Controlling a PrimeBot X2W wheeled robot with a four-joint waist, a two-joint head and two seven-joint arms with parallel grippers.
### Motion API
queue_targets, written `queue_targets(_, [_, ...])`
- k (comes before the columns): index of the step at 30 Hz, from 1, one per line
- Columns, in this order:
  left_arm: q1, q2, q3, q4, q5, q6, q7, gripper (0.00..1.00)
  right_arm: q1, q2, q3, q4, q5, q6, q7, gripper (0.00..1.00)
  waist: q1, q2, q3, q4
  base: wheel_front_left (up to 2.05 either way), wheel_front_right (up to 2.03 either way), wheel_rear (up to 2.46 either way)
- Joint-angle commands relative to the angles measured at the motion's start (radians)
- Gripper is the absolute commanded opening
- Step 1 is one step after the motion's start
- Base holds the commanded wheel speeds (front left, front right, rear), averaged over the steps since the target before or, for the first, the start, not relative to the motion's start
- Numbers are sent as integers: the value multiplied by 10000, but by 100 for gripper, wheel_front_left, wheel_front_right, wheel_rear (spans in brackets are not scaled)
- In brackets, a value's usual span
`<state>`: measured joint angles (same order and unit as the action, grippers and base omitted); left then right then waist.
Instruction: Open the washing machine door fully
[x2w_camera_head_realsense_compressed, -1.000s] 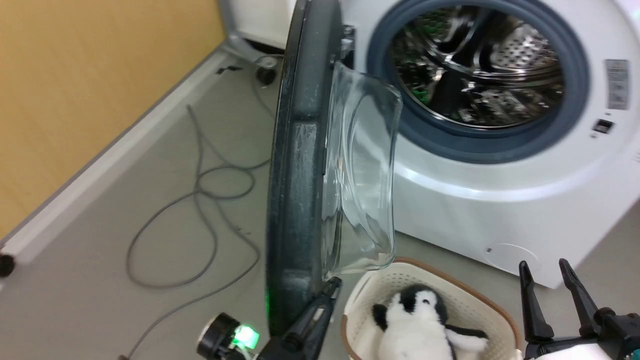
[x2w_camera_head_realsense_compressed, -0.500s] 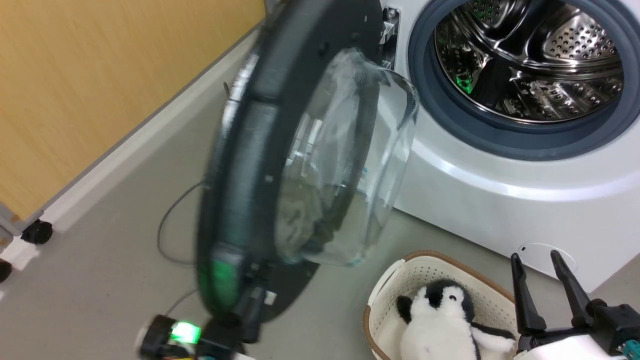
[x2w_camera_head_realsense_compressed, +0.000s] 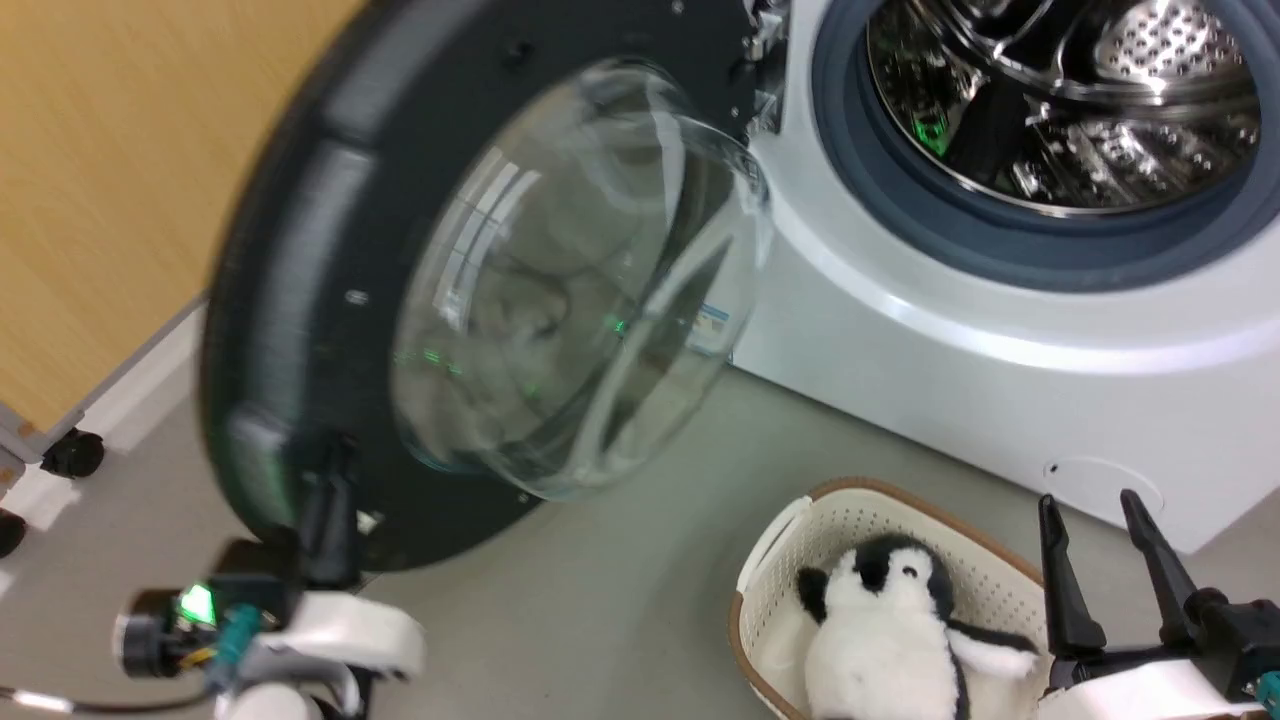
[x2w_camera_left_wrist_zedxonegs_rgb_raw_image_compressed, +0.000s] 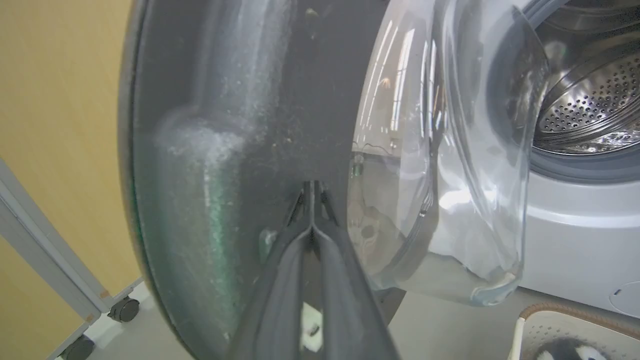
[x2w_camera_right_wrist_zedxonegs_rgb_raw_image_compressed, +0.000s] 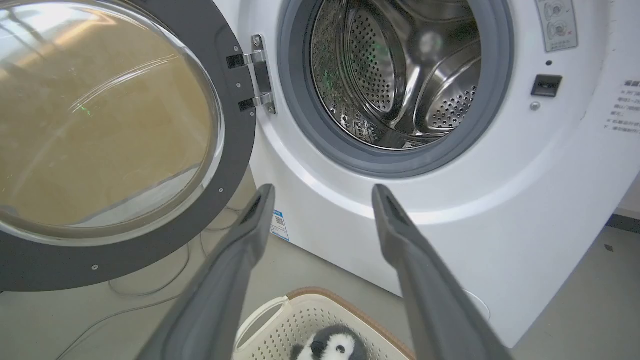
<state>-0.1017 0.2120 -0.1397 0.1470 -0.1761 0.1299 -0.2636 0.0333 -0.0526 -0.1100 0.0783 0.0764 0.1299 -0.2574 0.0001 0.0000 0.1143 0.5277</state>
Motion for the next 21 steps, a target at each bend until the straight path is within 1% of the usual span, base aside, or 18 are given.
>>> queue_targets(1, [-279,15,233,91,-73,10,18,0,-193,24,-19,-70,-98,8,-44,100,-1,0,152,-79,0,0,0])
queue_targets(16, [-2047,5,2699,1943,-505,-410,18,0,-851,24,48,-254,-802,8,-44,100,-1,0,1385,-598,0,0,0])
queue_targets(18, [-2361,-46,3118,2151,-726,-550,18,0,-944,24,35,-278,-906,8,-44,100,-1,0,1568,-671,0,0,0])
queue_targets(21, [-2885,71,3709,2495,-846,-748,18,0,-1092,24,46,-306,-1057,8,-44,100,-1,0,1832,-795,0,0,0])
